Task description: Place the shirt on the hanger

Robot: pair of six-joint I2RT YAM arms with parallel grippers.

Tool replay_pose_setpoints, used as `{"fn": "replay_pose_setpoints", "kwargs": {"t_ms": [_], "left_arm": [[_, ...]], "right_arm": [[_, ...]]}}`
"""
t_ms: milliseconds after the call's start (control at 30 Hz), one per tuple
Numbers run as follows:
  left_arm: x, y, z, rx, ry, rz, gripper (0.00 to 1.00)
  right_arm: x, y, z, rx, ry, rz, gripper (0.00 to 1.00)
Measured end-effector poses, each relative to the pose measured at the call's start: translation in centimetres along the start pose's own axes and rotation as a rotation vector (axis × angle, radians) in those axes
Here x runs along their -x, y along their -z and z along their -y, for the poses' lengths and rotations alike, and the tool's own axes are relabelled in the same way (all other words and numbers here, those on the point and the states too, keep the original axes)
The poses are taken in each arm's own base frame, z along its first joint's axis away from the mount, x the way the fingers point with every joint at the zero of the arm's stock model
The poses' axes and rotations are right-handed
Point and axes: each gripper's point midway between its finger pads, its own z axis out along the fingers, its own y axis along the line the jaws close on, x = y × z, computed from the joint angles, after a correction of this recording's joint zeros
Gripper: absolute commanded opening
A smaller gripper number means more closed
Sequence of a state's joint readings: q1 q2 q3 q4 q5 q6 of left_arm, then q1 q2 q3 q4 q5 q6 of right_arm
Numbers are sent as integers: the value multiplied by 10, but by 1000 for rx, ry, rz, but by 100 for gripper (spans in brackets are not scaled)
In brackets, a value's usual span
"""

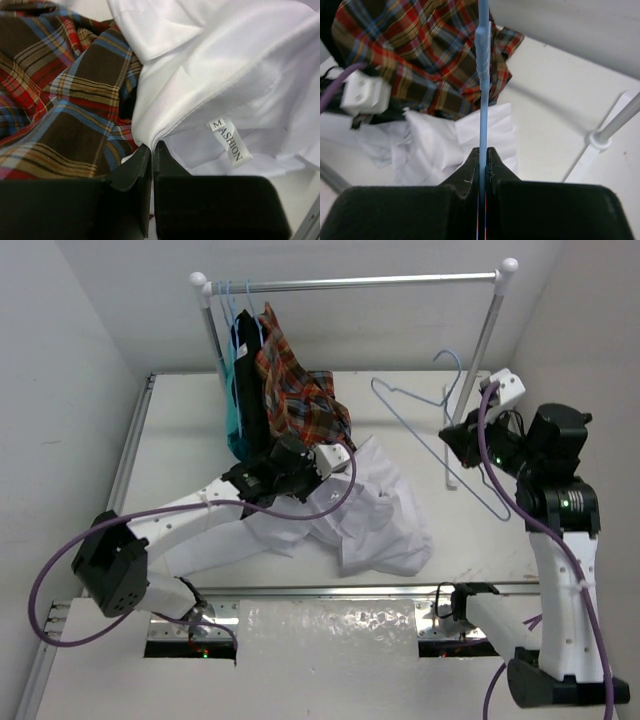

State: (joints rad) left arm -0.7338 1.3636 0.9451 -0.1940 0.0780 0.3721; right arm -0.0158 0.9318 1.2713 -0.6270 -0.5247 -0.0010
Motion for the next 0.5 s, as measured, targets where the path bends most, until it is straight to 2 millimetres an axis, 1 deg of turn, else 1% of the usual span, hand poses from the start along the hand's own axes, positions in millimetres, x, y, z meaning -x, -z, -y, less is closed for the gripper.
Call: {"fn": "replay_pose_setpoints", "kwargs": {"t_ms": [67,100,233,333,400,500], "left_arm": [[-1,-9,-7,1,28,-42,0],[2,-13,-11,3,38,-51,0],[22,-28,-22,2,82,-86,0],[36,-40,-26,-7,117,-104,0],[37,-46,-26,-12,139,-124,0],[25,-50,-23,-16,159,-172,0]], "right_arm": [[-11,11,-9,3,-26,-23,0],[-17,17,-14,5,-39,-37,0],[-45,34,-31,27,-96,-112,0],[-59,42,-43,62,-131,-162,0],[-68,47,-49,82,-141,-195,0],[-78,54,-60,123,-161,-225,0]]}}
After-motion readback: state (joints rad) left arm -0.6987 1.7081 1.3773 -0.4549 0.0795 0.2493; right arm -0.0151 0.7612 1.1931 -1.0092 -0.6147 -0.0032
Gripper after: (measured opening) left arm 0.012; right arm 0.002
